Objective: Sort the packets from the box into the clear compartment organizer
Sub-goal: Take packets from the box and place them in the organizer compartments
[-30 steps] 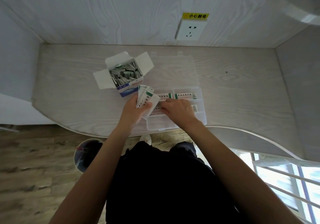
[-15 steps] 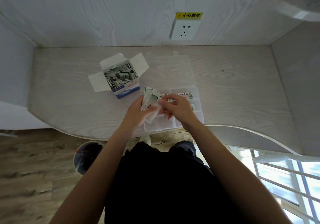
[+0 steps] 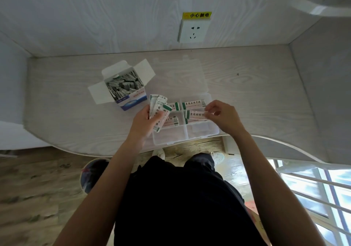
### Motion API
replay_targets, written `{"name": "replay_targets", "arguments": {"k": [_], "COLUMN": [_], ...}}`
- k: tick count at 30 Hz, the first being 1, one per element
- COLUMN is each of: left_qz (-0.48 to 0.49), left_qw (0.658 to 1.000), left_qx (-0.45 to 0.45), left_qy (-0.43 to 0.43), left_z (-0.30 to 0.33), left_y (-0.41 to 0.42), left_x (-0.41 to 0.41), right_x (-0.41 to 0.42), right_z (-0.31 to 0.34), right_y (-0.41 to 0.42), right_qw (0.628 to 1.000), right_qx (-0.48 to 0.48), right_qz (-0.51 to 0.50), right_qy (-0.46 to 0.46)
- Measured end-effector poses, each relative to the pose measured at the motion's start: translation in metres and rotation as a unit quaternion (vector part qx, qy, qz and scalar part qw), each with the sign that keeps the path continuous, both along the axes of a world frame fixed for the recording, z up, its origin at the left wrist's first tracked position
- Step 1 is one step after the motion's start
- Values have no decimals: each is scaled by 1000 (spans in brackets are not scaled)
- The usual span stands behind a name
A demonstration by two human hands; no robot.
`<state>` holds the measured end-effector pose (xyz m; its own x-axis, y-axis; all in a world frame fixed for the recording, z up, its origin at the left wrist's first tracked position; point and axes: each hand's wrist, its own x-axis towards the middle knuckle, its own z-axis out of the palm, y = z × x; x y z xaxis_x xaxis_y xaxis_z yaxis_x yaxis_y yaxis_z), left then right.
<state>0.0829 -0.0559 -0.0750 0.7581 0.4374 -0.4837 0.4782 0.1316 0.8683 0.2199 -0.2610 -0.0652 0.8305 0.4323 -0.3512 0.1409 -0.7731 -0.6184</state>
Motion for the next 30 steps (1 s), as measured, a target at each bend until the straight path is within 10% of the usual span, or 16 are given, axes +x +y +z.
{"name": "replay_targets", "arguments": {"k": [8,13,19,30], "left_qz": [0,0,-1,26], "left_qw": [1000,999,996,990], "left_qx": [-19,-36,-86,-139], "left_qy": [-5,-5,2,0], "left_z": [2,2,6,15], "left_y": [-12,-15,-24,-19], "left_x": [-1,-1,4,9], "right_x": [-9,-21,-45,-40], "right_z": [-8,-14,12,13], "right_y": [19,16,45,49], "right_qw": [943,934,975,943], "right_qx": [-185,-101,174,252], "right_qz": [163,102,-53,-45], "right_qy": [-223,-326,130,214]}}
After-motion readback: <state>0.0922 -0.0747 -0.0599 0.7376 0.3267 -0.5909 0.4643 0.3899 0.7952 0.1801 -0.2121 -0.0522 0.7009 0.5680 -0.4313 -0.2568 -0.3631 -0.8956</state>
